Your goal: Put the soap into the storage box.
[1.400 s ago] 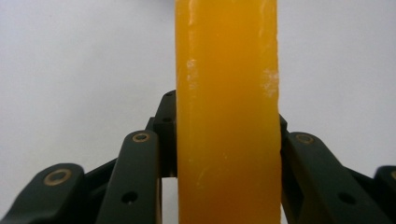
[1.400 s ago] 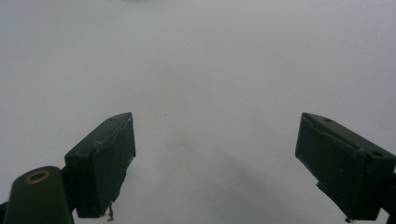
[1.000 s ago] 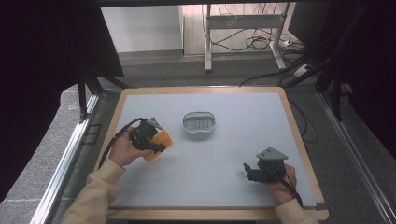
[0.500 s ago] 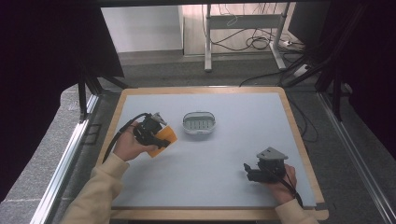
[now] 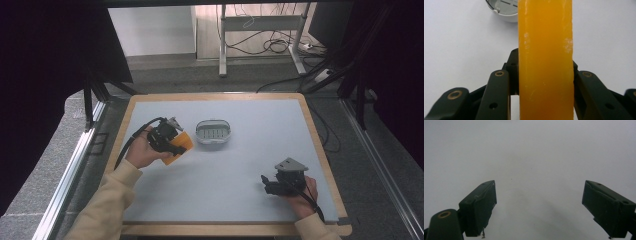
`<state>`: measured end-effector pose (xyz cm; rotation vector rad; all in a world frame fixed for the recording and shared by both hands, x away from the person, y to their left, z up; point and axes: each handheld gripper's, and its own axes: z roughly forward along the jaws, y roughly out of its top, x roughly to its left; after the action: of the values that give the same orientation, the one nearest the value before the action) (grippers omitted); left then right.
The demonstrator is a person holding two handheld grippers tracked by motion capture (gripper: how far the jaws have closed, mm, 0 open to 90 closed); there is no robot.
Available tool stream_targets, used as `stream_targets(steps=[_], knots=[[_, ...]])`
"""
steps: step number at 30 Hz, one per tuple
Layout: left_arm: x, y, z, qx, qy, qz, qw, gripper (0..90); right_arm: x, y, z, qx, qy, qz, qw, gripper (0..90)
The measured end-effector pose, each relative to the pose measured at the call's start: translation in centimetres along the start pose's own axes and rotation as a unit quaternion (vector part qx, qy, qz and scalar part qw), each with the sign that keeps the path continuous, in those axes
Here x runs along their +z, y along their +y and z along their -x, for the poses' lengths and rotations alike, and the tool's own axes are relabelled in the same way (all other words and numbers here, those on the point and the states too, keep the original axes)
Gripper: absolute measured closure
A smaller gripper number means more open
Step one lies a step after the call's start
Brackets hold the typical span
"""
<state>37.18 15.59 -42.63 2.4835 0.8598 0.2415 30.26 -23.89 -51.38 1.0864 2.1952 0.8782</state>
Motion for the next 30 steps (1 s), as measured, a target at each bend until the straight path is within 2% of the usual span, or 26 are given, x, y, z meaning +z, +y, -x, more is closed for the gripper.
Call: stream_targets(steps=[30], knots=[[-0.1,3.4,-0.4,0.033,0.009,0.004,0.9994,61.9,0.1,-0.1,0.1,0.000,0.000,-0.003,1.0000,13.0]])
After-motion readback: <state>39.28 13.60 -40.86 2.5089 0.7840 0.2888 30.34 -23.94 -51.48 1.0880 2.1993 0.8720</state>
